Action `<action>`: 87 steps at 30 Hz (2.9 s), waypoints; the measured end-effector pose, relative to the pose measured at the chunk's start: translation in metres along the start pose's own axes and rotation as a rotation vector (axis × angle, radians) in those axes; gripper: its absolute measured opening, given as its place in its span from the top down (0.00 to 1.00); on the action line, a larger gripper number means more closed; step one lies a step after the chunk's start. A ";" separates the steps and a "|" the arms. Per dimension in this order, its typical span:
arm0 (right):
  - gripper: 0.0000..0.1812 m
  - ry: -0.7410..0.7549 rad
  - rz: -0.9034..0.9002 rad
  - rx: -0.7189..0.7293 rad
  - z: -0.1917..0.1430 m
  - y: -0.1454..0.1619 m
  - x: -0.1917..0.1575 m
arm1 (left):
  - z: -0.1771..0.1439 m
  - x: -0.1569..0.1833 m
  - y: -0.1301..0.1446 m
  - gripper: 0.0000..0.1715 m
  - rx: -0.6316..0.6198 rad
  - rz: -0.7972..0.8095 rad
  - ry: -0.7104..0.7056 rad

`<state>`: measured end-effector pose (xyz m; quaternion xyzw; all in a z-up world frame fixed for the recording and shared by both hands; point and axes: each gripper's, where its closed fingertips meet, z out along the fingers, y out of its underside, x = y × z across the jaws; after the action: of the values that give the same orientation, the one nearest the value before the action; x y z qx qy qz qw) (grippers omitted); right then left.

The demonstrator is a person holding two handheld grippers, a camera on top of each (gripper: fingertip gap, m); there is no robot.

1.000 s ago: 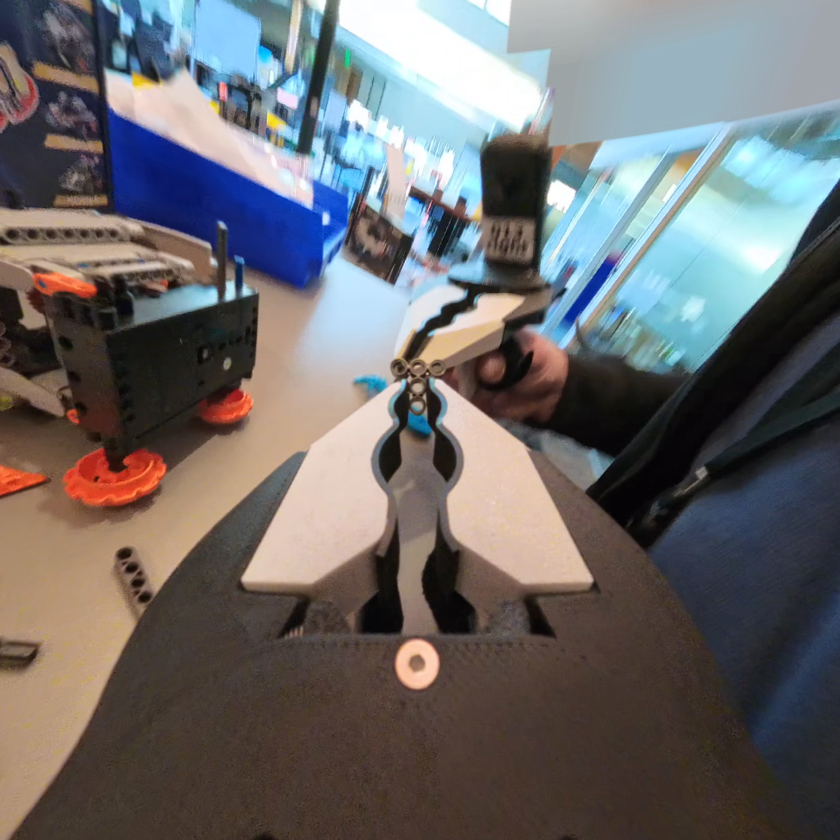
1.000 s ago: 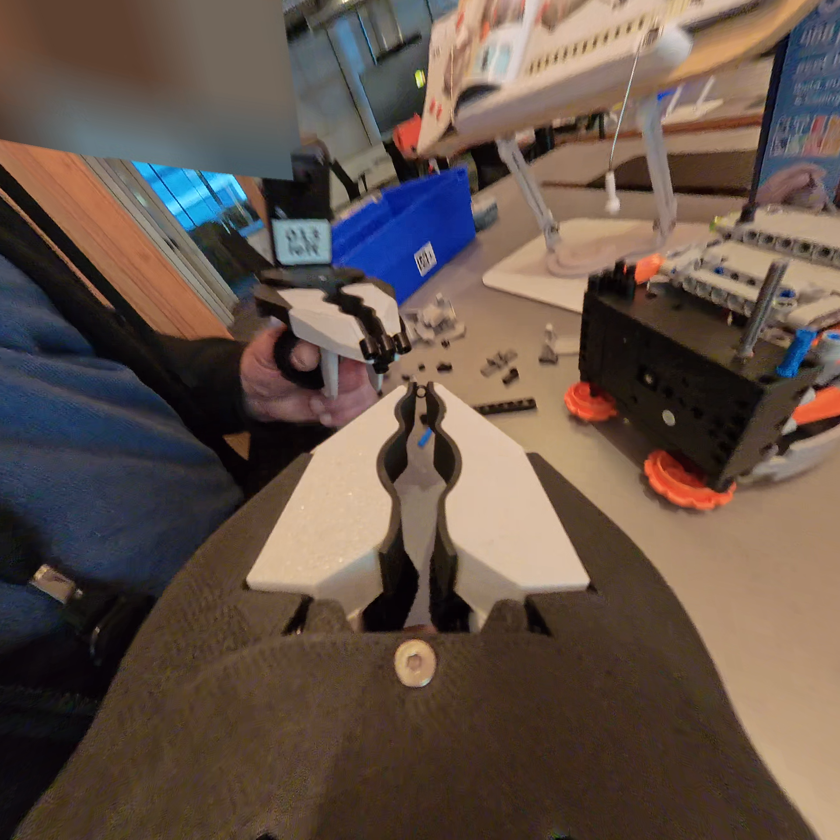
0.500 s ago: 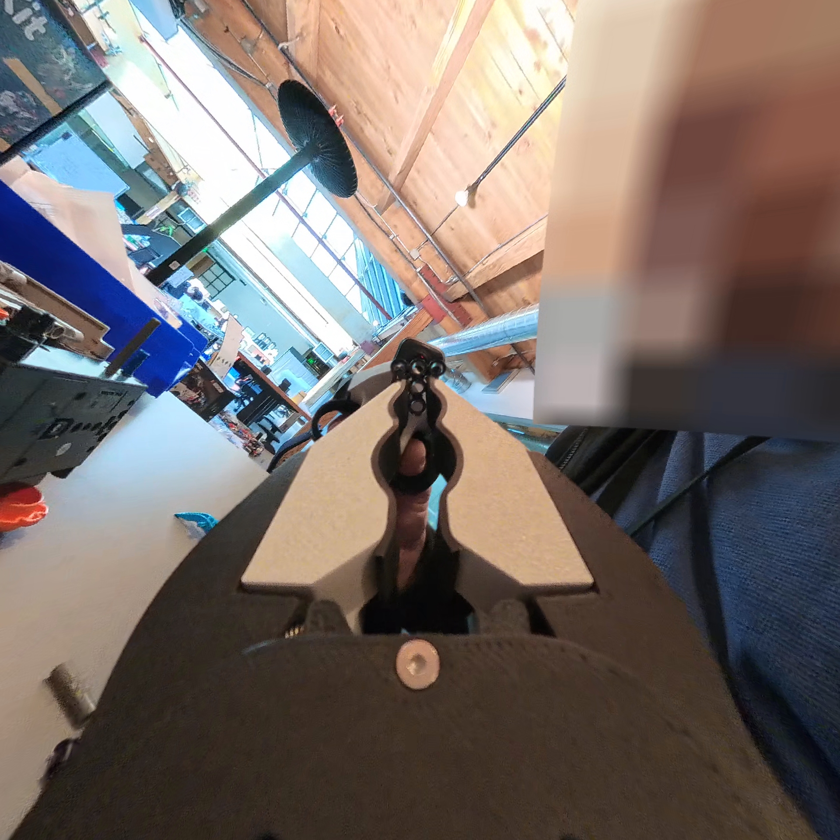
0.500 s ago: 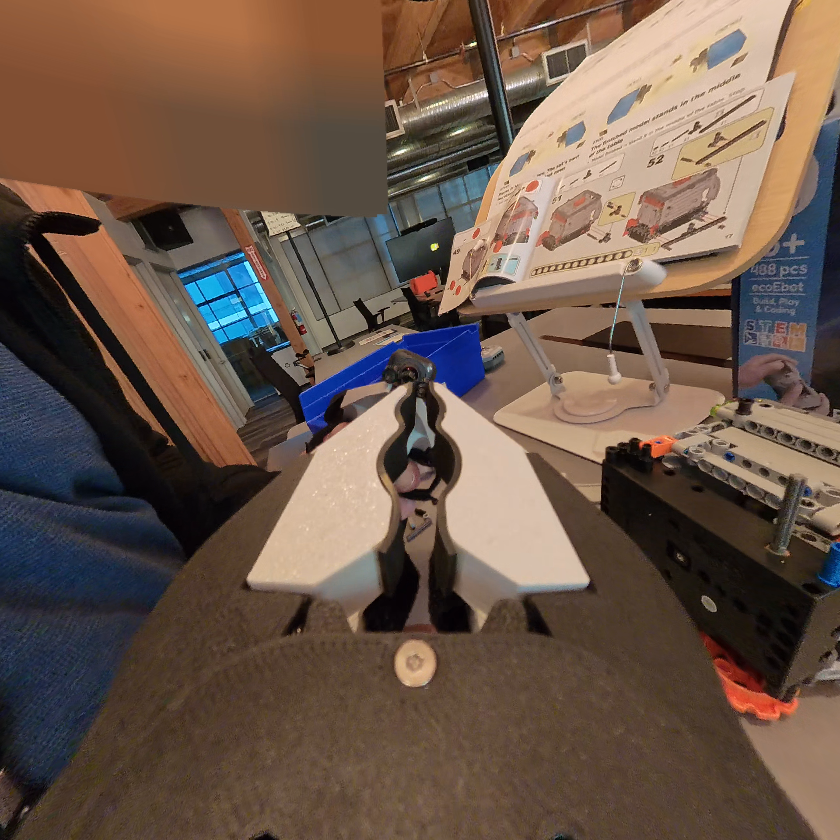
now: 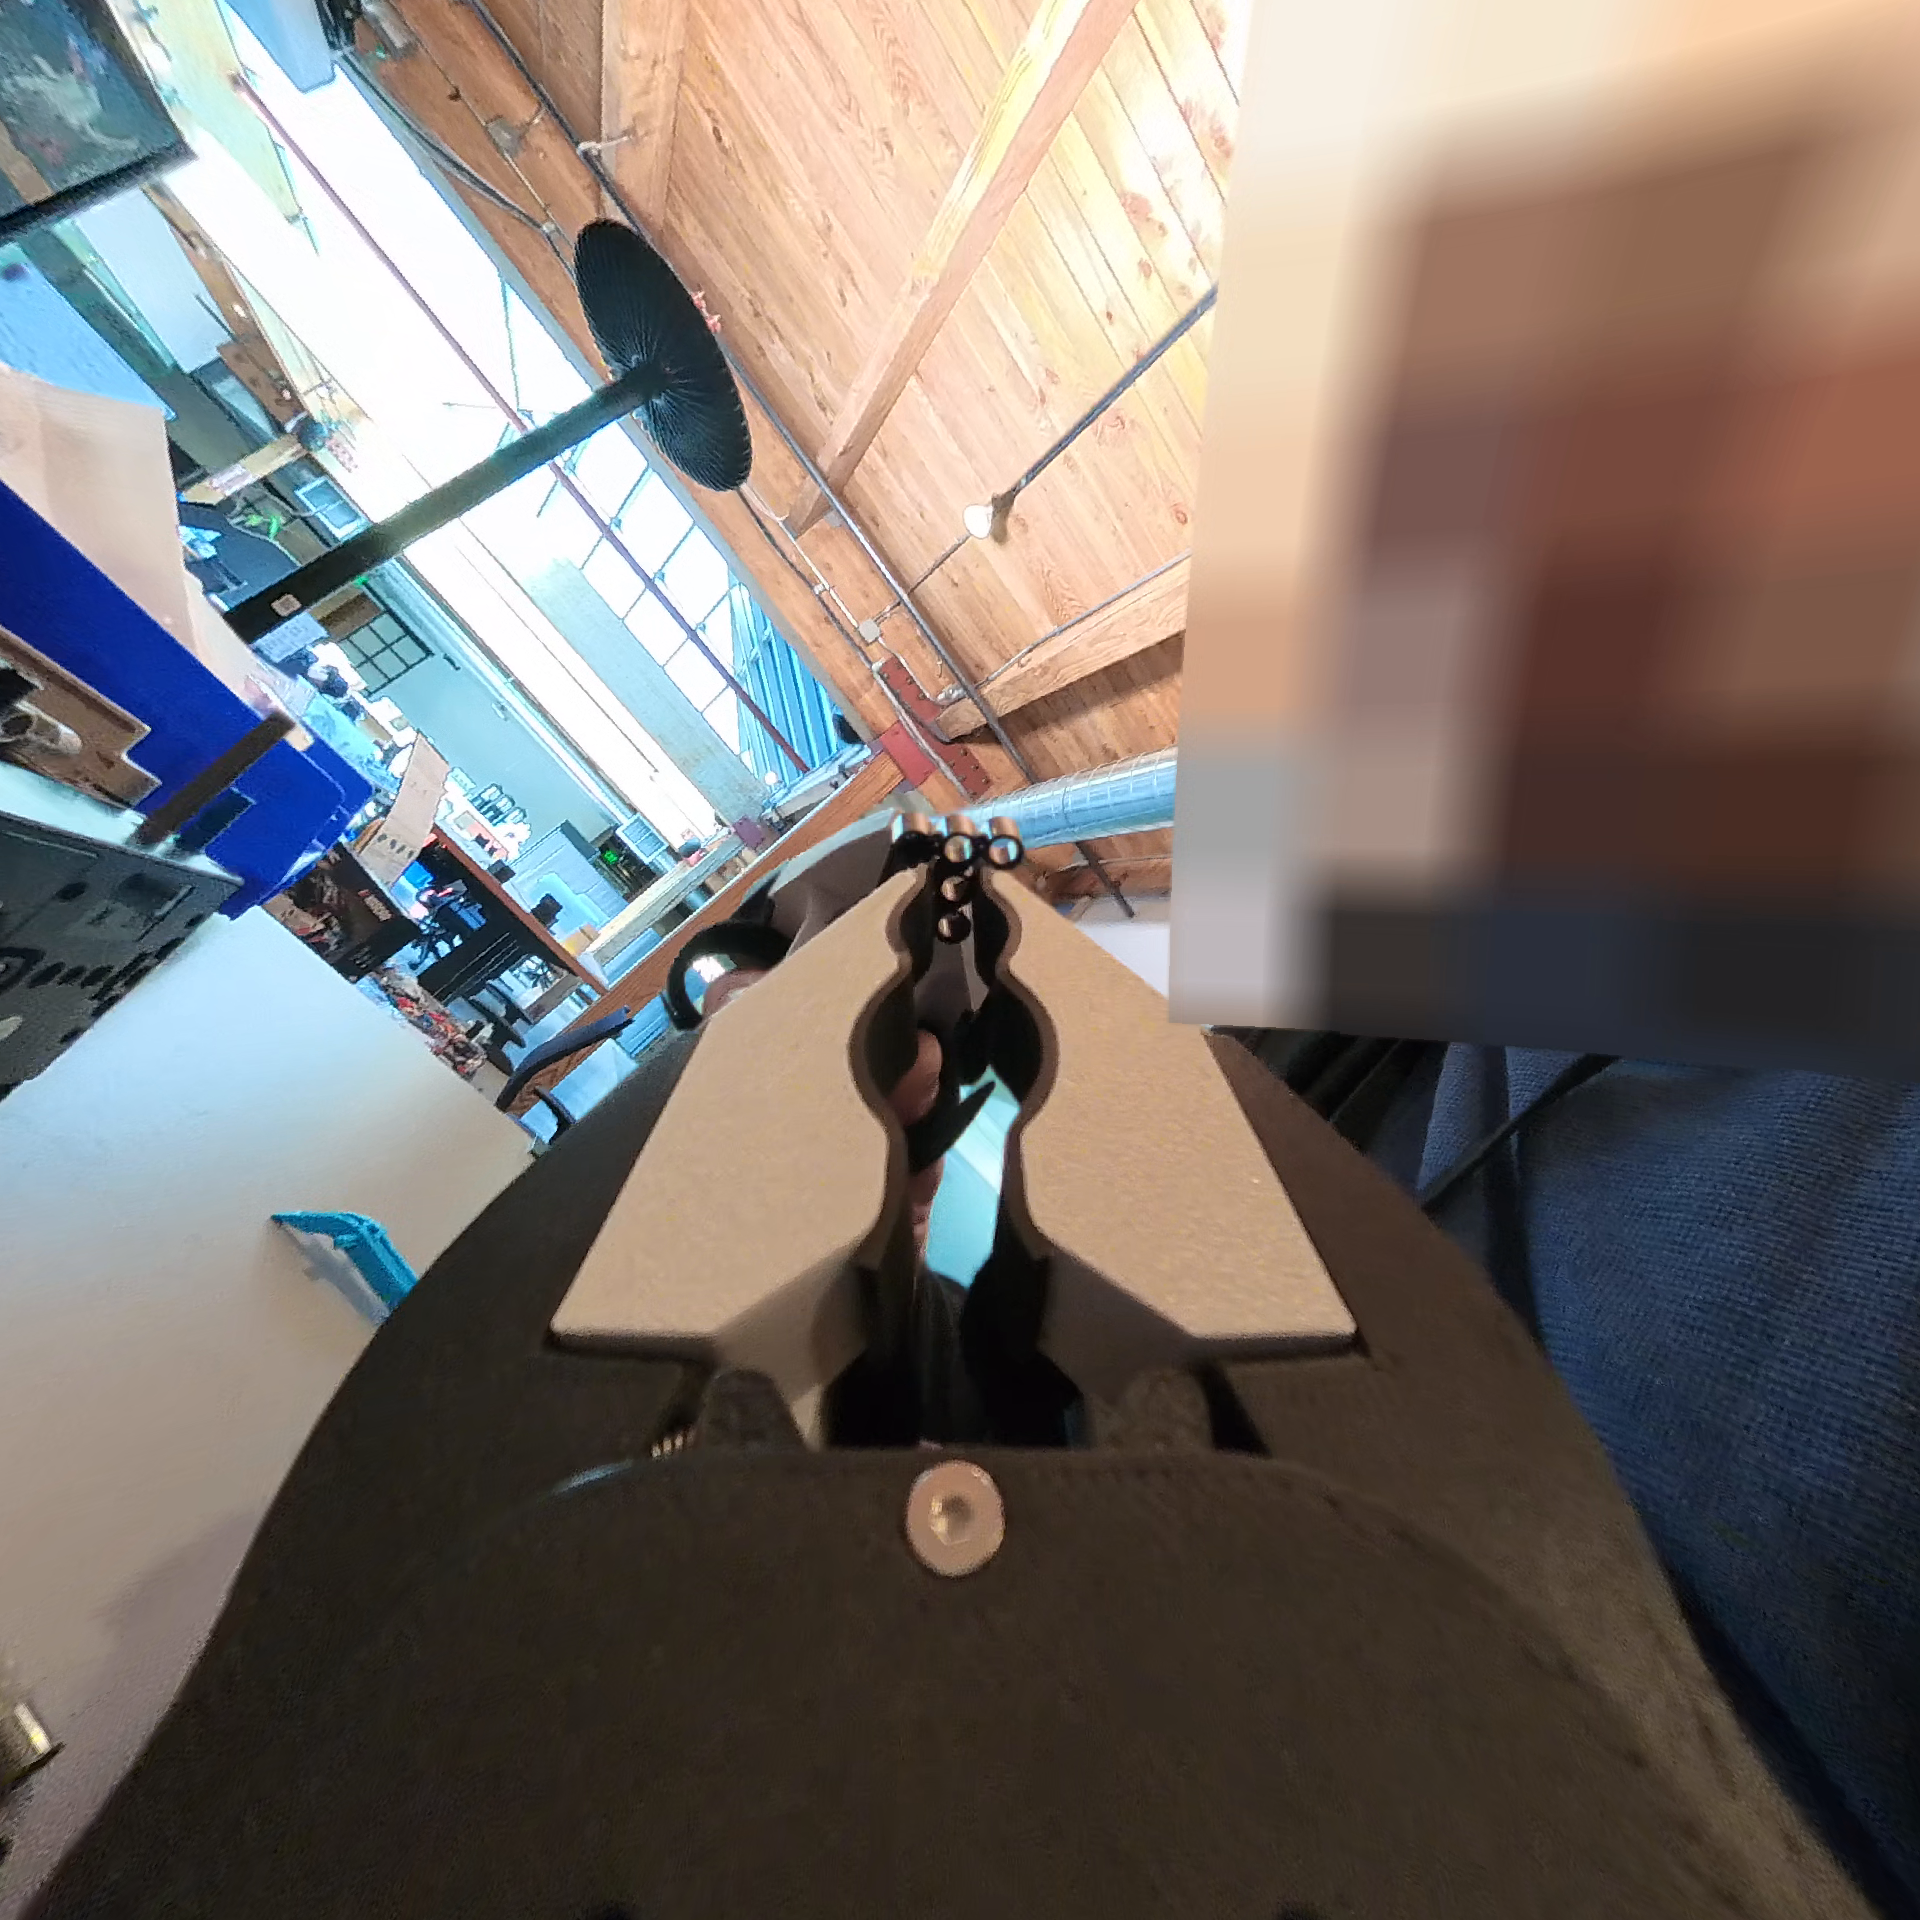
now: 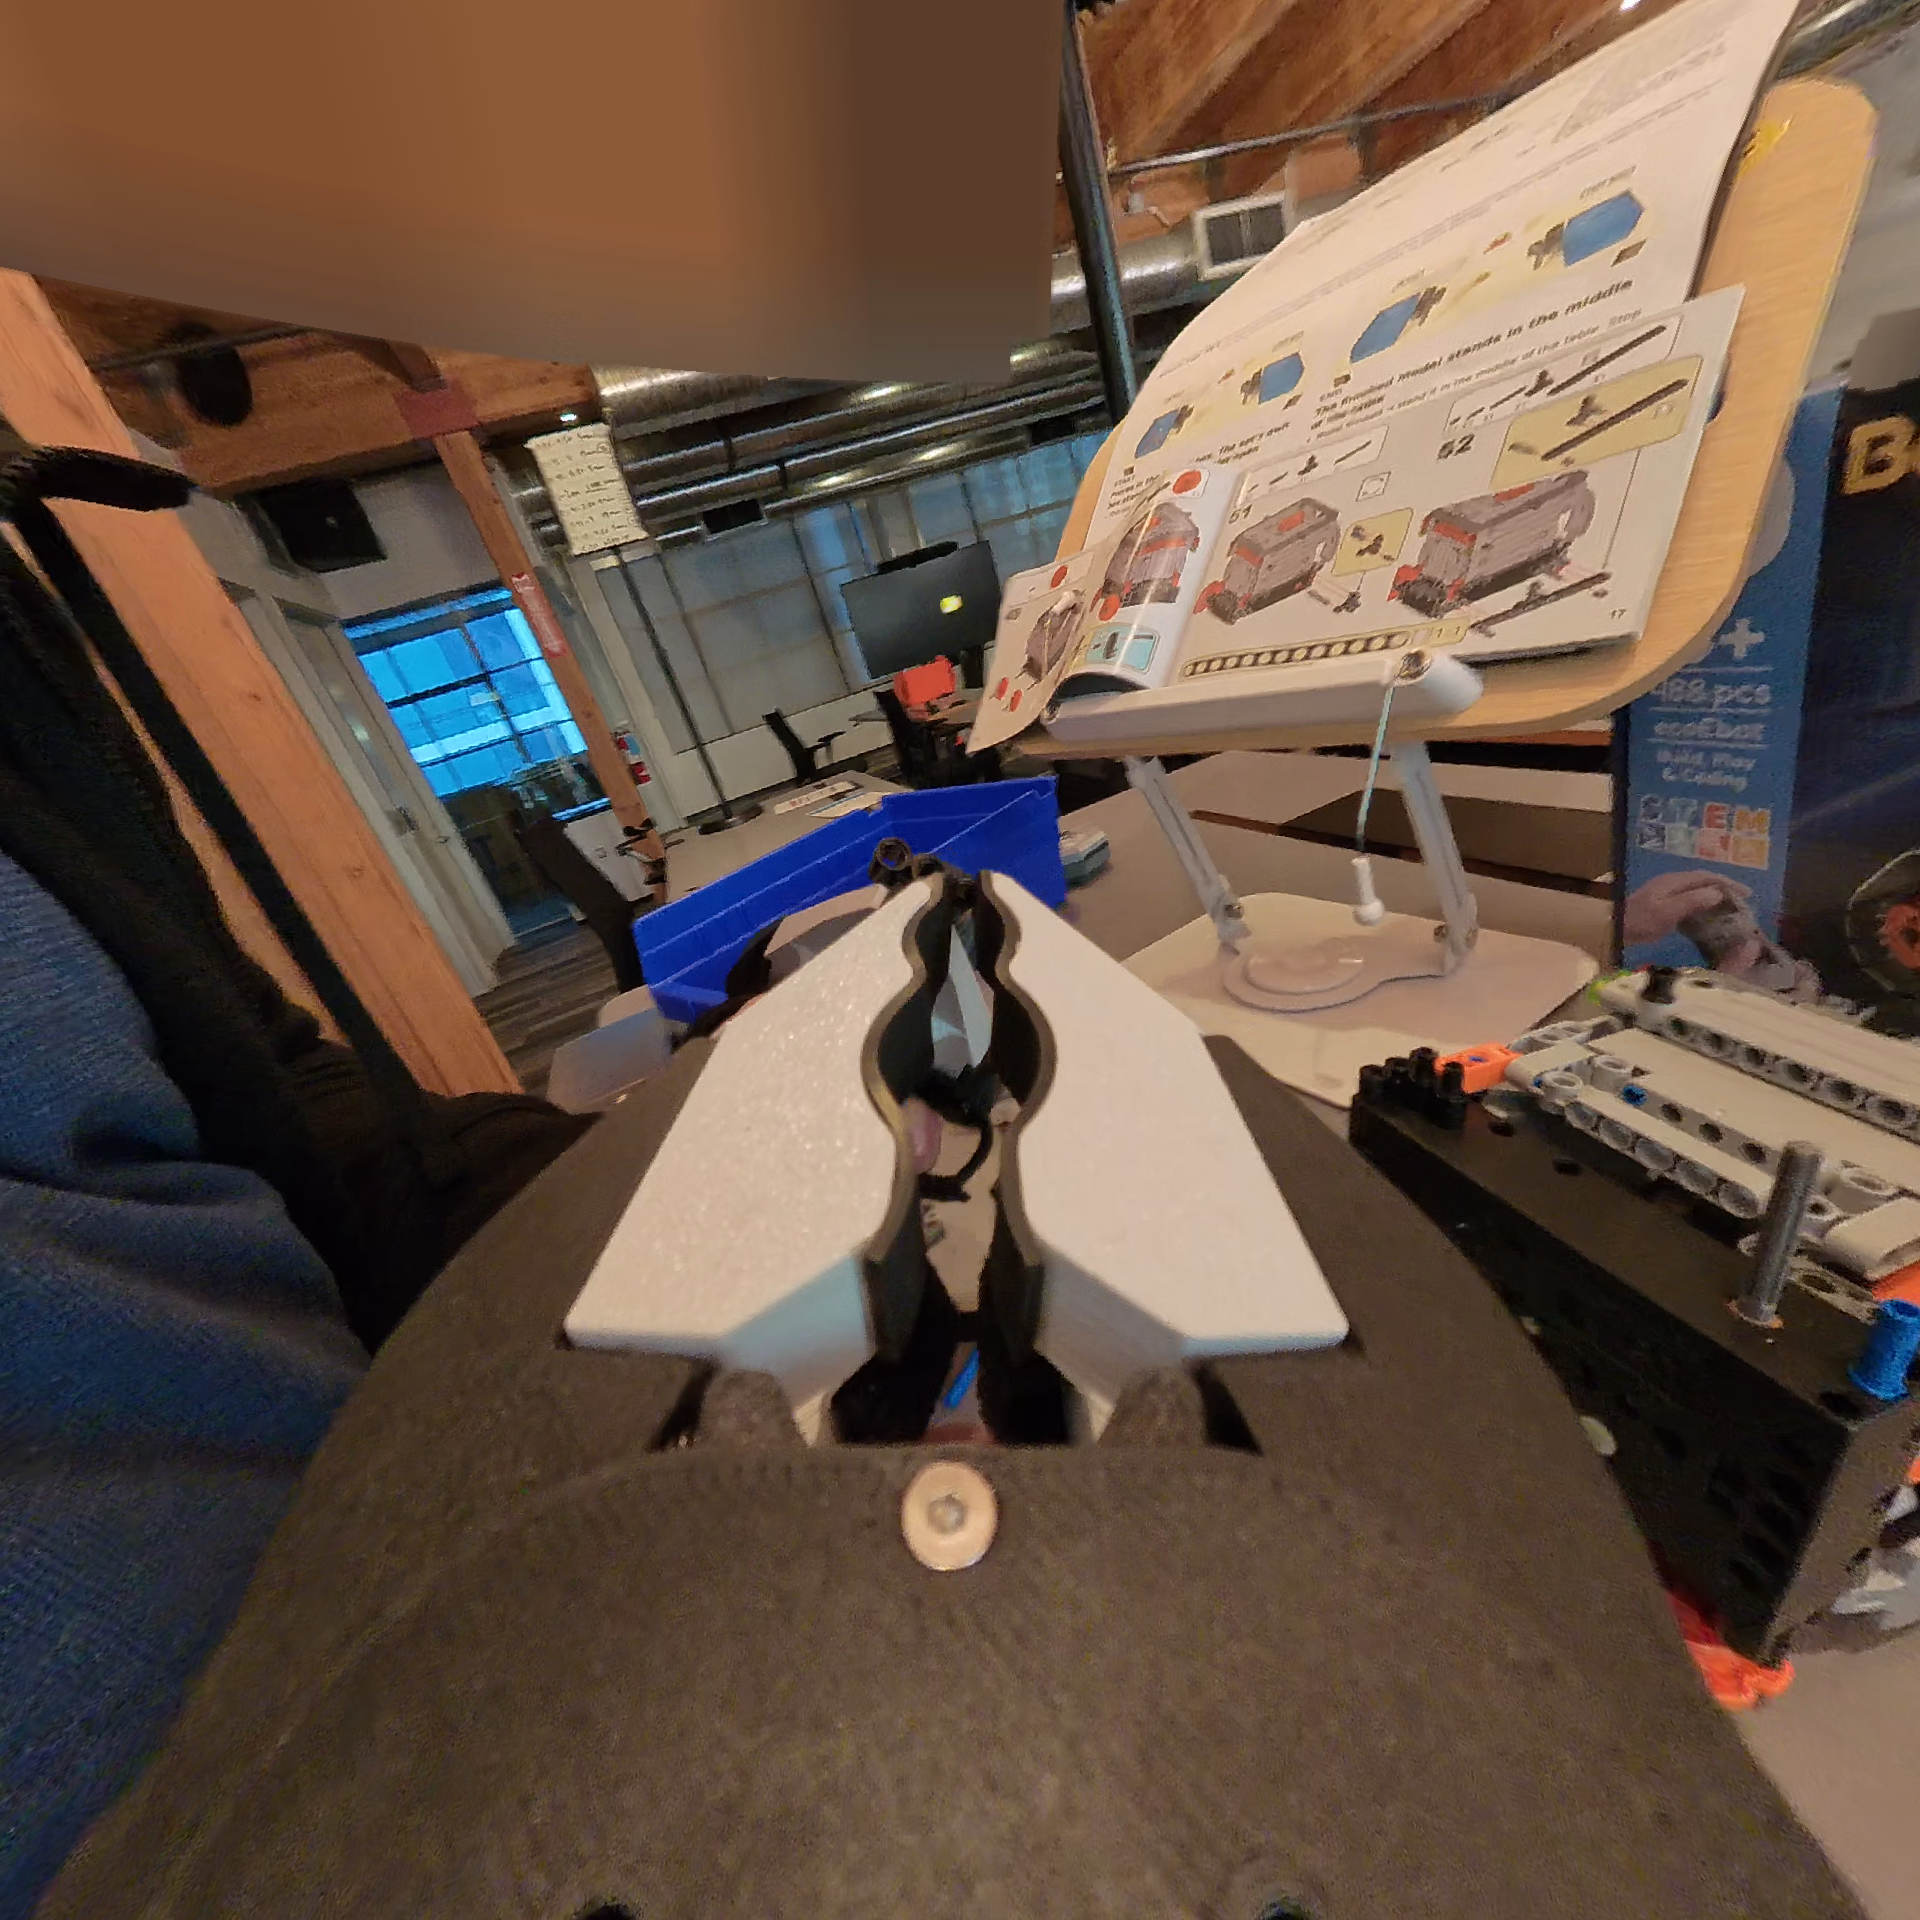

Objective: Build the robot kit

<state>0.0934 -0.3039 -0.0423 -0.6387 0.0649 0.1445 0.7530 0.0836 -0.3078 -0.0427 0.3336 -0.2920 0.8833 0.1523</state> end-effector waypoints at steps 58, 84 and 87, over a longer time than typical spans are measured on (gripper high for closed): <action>0.80 -0.164 -0.261 -0.705 -0.036 0.068 -0.001 | -0.031 -0.054 0.065 0.96 -1.220 0.728 -0.394; 0.88 -0.152 -0.194 -0.516 -0.048 0.038 0.014 | -0.003 -0.055 0.049 0.96 -1.128 0.789 -0.357; 0.88 -0.118 -0.230 -0.530 -0.050 0.031 0.028 | 0.007 -0.064 0.042 0.96 -1.135 0.813 -0.380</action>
<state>0.1152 -0.3444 -0.0879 -0.8067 -0.0916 0.1071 0.5739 0.1147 -0.3495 -0.0996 0.2161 -0.8280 0.5091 -0.0921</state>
